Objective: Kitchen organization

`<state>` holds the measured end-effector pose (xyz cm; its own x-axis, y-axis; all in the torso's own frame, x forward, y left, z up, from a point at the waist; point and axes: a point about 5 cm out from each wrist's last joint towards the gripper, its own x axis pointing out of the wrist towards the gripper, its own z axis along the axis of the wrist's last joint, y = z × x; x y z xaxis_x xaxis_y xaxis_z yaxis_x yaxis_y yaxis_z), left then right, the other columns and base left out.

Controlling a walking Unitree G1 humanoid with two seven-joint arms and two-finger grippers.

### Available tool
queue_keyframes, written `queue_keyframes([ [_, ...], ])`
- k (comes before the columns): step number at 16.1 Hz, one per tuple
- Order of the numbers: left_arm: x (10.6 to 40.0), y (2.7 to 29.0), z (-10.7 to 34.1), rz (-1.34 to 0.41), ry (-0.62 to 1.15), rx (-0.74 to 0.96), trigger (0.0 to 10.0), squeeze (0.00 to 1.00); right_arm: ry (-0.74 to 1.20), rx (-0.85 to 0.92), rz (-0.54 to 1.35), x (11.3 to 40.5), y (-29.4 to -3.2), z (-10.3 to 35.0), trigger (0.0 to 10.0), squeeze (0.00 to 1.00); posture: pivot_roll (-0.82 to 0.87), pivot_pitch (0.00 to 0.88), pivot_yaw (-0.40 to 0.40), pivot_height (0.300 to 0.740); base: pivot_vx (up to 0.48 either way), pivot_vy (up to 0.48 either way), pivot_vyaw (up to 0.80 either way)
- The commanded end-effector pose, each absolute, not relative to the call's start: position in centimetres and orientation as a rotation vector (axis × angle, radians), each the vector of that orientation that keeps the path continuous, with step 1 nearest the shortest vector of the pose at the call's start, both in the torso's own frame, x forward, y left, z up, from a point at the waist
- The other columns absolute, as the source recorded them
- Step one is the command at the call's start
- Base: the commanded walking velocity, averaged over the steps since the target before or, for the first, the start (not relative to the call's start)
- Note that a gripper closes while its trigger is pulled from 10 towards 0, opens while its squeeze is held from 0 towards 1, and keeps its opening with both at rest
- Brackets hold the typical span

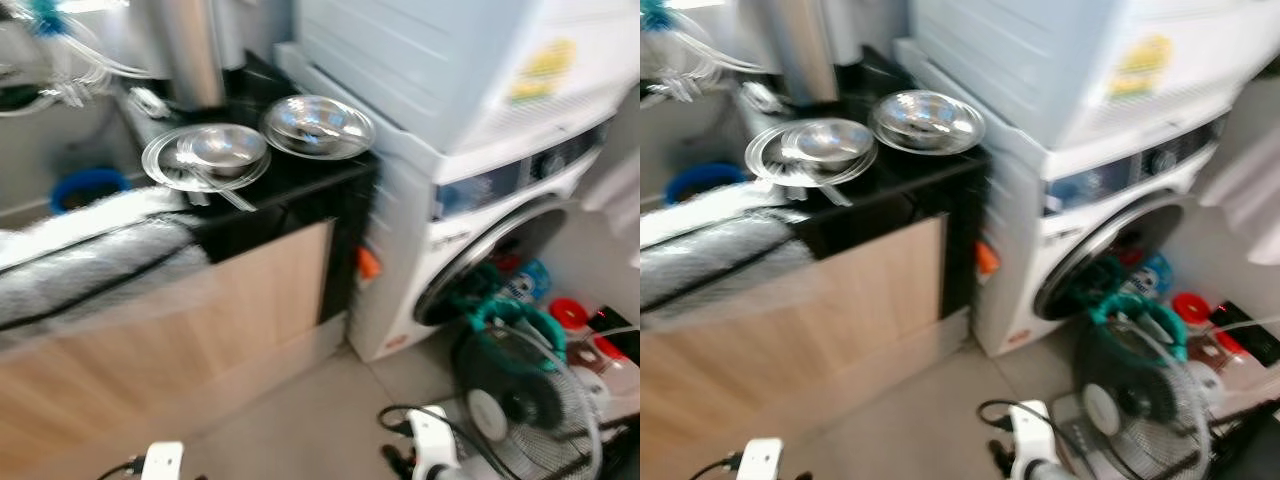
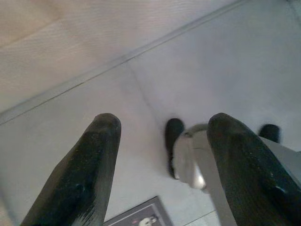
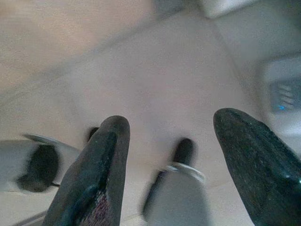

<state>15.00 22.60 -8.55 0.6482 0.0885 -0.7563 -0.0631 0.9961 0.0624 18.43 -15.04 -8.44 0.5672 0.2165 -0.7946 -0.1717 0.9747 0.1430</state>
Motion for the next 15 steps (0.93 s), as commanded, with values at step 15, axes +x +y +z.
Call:
queue_keyframes([
  [15, 15.68, 22.56, -8.2, 0.07, 0.83, 0.035, 10.0, 0.0, 0.947, 0.036, 0.237, 18.11, -15.39, -8.56, 10.0, 0.0, 0.04, 0.048, -0.012, 0.74, 0.0, 0.239, 0.14],
])
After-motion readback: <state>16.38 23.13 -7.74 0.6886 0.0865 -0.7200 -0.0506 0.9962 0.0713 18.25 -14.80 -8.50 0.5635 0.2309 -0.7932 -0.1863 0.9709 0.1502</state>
